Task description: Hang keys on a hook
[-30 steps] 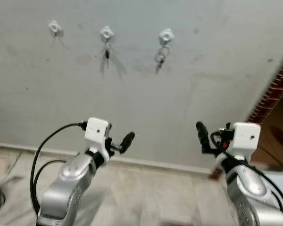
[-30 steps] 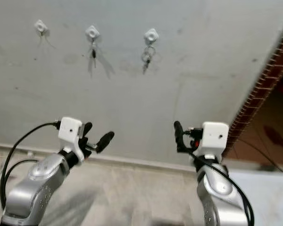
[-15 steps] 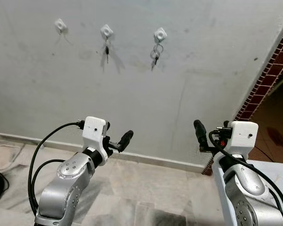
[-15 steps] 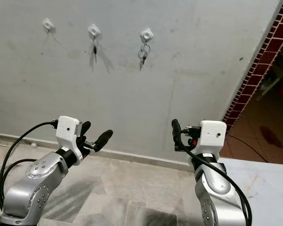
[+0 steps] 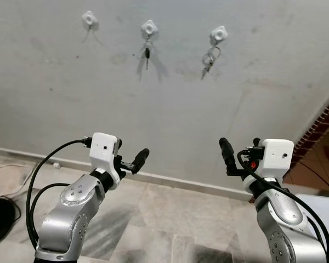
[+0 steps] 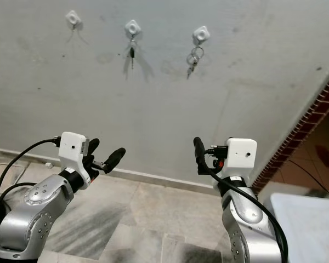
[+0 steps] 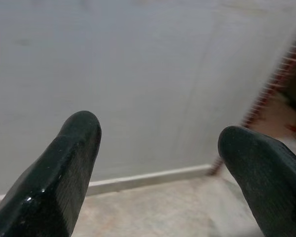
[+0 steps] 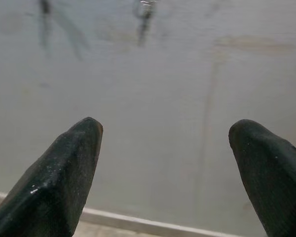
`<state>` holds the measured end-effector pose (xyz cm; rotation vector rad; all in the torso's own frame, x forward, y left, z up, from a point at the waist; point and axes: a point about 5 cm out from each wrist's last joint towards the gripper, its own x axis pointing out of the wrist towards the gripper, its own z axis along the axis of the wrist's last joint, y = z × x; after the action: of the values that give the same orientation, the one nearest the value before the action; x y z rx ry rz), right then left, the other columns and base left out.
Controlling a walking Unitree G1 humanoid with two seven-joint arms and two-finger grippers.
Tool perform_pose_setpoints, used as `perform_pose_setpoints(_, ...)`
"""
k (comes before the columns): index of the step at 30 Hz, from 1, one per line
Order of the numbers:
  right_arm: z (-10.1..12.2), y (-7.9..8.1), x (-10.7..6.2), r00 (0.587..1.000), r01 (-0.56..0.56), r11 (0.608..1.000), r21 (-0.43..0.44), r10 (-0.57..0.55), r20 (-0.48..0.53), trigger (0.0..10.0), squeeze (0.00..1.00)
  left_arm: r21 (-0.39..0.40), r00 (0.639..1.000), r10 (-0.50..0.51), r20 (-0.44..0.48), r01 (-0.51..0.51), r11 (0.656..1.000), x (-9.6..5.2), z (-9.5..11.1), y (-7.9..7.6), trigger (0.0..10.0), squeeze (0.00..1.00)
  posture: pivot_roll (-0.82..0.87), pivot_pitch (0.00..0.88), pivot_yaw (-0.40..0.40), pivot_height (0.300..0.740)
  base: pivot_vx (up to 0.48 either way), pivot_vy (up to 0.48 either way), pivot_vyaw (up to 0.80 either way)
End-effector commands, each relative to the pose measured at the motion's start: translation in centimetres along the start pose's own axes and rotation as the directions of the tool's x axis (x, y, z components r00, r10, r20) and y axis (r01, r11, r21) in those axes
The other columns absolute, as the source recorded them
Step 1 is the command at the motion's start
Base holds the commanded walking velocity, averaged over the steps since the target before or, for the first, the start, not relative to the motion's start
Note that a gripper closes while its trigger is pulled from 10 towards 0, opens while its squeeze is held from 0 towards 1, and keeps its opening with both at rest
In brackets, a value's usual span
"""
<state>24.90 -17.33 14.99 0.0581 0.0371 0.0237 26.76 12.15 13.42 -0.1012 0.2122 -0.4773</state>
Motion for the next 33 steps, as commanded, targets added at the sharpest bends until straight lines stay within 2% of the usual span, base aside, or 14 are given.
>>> perform_pose_setpoints(1, 0.41, 0.34, 0.08, 1.0, -0.008, 1.0, 0.008, 0.008, 0.019, 10.0, 0.0, 0.013, 1.0, 0.016, 0.009, -0.017, 1.0, -0.28, 0.44, 0.55, 10.0, 0.0, 0.1, 0.0, -0.037, 0.74, 0.0, 0.48, 0.0)
perform_pose_setpoints(8, 0.49, 0.33, 0.2, 1.0, -0.005, 1.0, 0.006, 0.005, 0.024, 10.0, 0.0, 0.012, 1.0, 0.017, 0.006, -0.017, 1.0, -0.21, 0.47, 0.55, 10.0, 0.0, 0.1, 0.0, -0.036, 0.74, 0.0, 0.48, 0.0)
perform_pose_setpoints(9, 0.5, 0.29, 0.2, 1.0, -0.003, 1.0, 0.005, 0.003, 0.024, 10.0, 0.0, 0.036, 1.0, 0.026, 0.015, -0.026, 0.999, -0.22, 0.59, 0.56, 10.0, 0.0, 0.1, 0.0, -0.036, 0.74, 0.0, 0.0, 0.0)
perform_pose_setpoints(16, 0.58, 0.29, 0.29, 1.0, -0.001, 1.0, 0.004, 0.0, 0.027, 10.0, 0.0, 0.003, 1.0, 0.015, 0.016, -0.015, 1.0, -0.01, 0.53, 0.23, 10.0, 0.0, 0.1, 0.0, -0.035, 0.74, 0.0, 0.0, 0.0)
perform_pose_setpoints(33, 0.54, 0.4, 0.49, 1.0, -0.004, 1.0, 0.001, 0.004, 0.022, 10.0, 0.0, 0.007, 1.0, 0.012, 0.025, -0.012, 1.0, 0.2, 0.69, 0.17, 10.0, 0.0, 0.1, 0.0, -0.037, 0.74, 0.0, 0.0, 0.0)
